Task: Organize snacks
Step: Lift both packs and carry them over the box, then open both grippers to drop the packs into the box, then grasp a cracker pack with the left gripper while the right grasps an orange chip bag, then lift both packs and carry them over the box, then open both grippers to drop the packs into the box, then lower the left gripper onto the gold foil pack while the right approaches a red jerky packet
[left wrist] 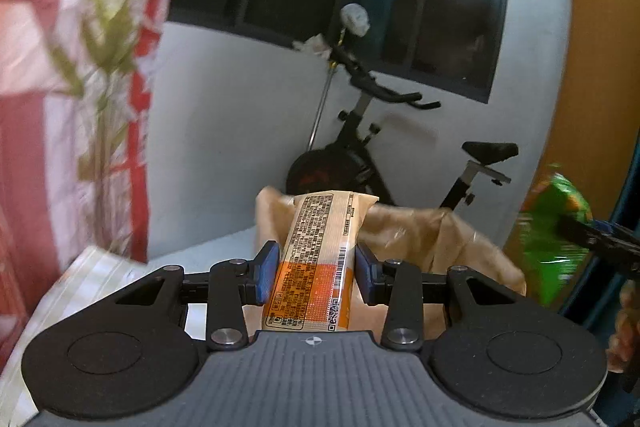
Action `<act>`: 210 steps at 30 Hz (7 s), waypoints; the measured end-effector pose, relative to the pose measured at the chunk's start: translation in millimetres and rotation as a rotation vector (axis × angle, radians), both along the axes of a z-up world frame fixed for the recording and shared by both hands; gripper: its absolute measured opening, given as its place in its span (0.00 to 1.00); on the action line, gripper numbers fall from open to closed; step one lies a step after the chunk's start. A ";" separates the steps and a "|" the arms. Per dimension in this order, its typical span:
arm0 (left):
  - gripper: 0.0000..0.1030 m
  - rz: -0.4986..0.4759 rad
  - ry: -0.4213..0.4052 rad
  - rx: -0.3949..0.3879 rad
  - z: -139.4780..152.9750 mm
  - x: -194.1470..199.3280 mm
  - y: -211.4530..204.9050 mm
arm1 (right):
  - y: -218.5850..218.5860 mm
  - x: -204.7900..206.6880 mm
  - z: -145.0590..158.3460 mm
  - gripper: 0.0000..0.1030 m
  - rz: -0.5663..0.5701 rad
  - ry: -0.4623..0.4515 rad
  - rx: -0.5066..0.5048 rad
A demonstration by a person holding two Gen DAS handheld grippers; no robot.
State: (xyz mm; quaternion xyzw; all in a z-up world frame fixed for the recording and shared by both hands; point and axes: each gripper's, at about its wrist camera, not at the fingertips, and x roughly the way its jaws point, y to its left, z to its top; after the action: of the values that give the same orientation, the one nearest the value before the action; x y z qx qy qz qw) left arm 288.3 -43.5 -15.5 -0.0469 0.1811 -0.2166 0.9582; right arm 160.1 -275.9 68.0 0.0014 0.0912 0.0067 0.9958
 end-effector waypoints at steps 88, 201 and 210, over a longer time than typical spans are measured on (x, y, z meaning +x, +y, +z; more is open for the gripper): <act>0.61 -0.152 0.440 0.238 -179.3 -119.1 5.7 | 66.8 -24.2 -173.1 0.85 0.041 0.582 0.267; 0.63 0.006 0.333 0.163 -133.4 -68.4 53.8 | 74.6 -18.1 -126.7 0.88 0.095 0.253 0.135; 0.61 0.021 0.405 0.216 -167.3 -85.7 49.3 | 77.7 -21.5 -158.0 0.79 0.081 0.366 0.171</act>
State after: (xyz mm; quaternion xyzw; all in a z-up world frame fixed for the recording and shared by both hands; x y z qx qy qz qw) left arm 202.6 5.8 -182.8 0.0116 0.3914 -0.1721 0.9039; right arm 138.6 -198.1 -89.9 0.0837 0.2696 0.0543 0.9578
